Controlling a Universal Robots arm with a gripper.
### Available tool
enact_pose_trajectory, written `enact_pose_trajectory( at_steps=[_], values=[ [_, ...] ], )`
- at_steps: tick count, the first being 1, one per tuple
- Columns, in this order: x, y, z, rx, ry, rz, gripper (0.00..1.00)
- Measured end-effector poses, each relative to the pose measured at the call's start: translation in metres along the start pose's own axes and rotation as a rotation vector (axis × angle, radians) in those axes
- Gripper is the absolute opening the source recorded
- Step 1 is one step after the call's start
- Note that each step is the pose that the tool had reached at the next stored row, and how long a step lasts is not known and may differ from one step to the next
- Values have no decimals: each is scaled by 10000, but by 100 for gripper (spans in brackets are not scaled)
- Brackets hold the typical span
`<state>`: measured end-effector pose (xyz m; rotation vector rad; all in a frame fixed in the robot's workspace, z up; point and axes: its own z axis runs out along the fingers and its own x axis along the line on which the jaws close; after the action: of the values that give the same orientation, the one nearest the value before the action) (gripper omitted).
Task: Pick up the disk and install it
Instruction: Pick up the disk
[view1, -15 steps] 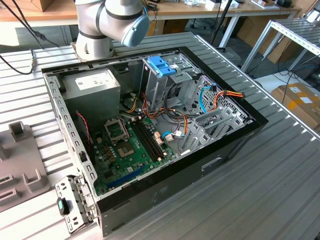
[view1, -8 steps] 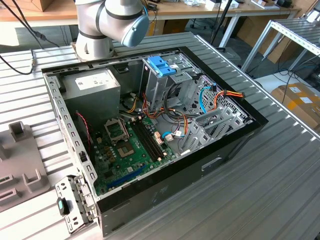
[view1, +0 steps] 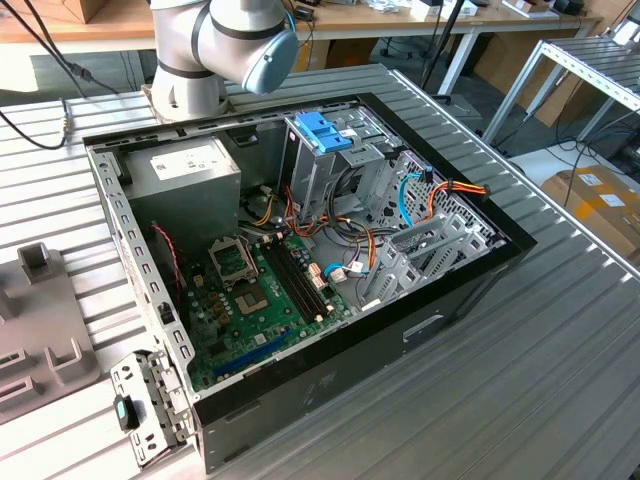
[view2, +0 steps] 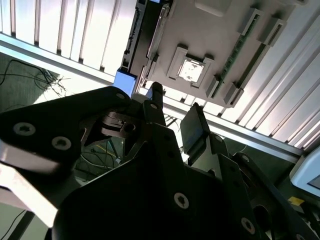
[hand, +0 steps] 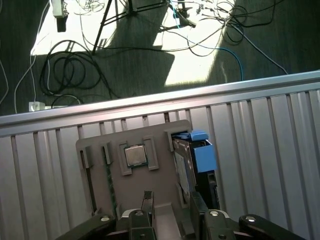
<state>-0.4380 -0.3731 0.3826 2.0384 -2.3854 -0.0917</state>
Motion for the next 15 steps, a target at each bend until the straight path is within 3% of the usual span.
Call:
enact_pose_trajectory(
  at_steps=[15],
  values=[
    [-12, 0, 38, -6, -28, -1, 42]
  ],
)
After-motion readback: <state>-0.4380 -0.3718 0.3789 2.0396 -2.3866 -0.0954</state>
